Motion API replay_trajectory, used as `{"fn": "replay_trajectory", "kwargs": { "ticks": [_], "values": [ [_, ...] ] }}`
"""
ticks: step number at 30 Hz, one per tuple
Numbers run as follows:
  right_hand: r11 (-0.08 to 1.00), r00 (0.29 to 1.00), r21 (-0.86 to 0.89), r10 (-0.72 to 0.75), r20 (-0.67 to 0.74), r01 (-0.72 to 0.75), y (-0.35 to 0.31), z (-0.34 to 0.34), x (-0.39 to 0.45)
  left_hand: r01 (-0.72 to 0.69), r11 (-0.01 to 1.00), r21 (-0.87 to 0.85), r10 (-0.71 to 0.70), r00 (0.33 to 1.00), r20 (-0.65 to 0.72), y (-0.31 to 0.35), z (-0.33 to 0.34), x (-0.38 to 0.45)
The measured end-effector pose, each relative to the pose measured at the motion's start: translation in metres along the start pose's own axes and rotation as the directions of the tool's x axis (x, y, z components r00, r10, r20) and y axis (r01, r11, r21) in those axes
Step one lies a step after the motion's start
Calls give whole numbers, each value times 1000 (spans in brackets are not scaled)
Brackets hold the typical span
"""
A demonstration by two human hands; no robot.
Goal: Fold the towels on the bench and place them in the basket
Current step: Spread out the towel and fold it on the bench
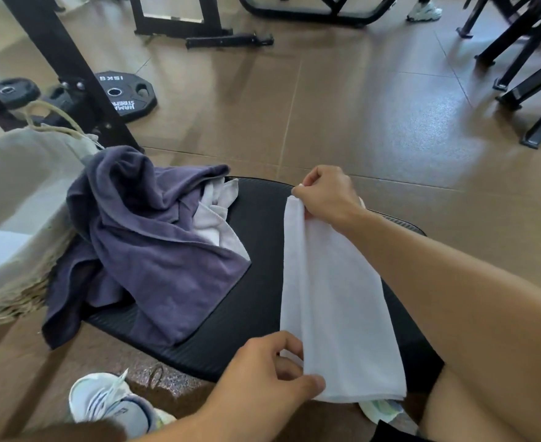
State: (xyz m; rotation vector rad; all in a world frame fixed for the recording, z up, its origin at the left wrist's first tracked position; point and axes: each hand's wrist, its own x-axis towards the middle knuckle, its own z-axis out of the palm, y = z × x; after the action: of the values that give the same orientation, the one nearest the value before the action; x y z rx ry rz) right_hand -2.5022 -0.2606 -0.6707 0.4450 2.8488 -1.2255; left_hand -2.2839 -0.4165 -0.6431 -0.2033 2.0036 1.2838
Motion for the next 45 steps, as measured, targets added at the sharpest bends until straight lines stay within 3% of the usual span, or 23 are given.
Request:
{"fn": "replay_trajectory", "kwargs": {
  "ticks": [11, 16, 19, 21, 24, 26, 34, 37, 39, 41, 43, 45],
  "values": [
    [1000, 998, 4, -29, 54, 29, 3, 8, -6, 24, 994, -105, -23, 1000, 2, -21, -5, 6],
    [998, 986, 41, -56, 155, 50, -2, 1, -9, 71, 977, -199, -64, 997, 42, -18, -9, 8],
    [995, 980, 55, -95, 177, 87, -4, -3, -12, 49, 991, -124, -51, 999, -10, -13, -14, 14],
    [990, 977, 31, -143, 158, 139, -4, -4, -14, -33, 997, 77, 39, 996, -85, -13, -19, 18],
    [947, 958, -165, -255, 130, 274, -1, -7, -19, -103, 879, 465, 227, 949, -219, -12, -26, 23],
    [903, 931, -239, -324, 167, 357, 0, -7, -26, -113, 810, 575, 306, 919, -250, -10, -28, 27],
    [734, 787, -336, -432, 440, 590, 21, -9, -38, -285, 754, 592, 517, 813, -267, -13, -33, 51],
    [729, 768, -309, -450, 456, 611, 32, -12, -42, -407, 631, 660, 678, 702, -215, -12, -31, 63],
    [735, 782, -321, -447, 434, 598, 41, -19, -47, -440, 531, 724, 733, 667, -131, -7, -30, 72],
    [734, 803, -356, -435, 408, 578, 51, -27, -51, -421, 431, 798, 720, 694, -23, -1, -29, 82],
    [725, 821, -403, -414, 393, 559, 61, -34, -53, -358, 332, 873, 641, 764, 70, 5, -29, 92],
    [725, 842, -443, -375, 389, 528, 69, -40, -53, -289, 270, 919, 564, 821, 92, 7, -31, 101]
  ]
}}
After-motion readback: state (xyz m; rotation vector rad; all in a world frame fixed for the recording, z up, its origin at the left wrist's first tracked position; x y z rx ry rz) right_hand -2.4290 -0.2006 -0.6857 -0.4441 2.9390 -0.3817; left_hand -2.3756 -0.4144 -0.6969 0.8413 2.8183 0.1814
